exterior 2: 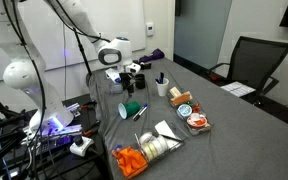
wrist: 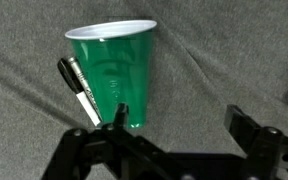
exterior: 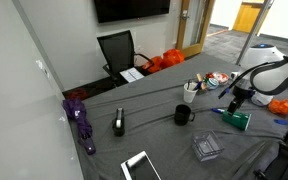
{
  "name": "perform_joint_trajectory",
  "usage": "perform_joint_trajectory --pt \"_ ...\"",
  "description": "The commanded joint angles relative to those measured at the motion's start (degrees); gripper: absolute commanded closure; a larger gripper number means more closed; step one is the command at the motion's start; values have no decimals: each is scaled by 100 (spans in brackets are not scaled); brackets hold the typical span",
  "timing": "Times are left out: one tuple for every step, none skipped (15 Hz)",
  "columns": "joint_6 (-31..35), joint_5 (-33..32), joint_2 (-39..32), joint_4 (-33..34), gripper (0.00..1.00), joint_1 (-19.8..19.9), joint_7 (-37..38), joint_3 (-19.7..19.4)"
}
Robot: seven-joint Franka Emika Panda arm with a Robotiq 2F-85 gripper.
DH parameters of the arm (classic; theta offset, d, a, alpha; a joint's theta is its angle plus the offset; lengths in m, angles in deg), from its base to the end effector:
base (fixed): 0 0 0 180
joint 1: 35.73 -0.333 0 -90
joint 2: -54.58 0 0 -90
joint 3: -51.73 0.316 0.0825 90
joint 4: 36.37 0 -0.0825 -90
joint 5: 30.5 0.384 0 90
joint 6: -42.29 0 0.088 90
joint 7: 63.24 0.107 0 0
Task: Turn the green cup over
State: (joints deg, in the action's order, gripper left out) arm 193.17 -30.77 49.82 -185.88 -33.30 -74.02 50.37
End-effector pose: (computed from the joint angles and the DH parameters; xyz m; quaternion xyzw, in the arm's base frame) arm 0.4300 -0.0286 0.2189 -0.9976 -0.0630 0.0296 0.0017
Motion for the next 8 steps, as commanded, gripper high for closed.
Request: perform_joint_trajectory --pt "254 21 424 -405 0 34 -227 -8" --pt "261 40 492 -447 0 31 -255 -14" --pt "276 55 552 -491 0 29 -279 -20" --pt "281 50 619 -532 0 25 -285 -30" --pt "292 50 681 -580 0 24 -303 -43" --pt "291 54 745 -621 0 23 -327 -55" --pt "292 65 804 -665 0 20 -363 -67" --pt "269 119 860 -698 0 13 -426 -79"
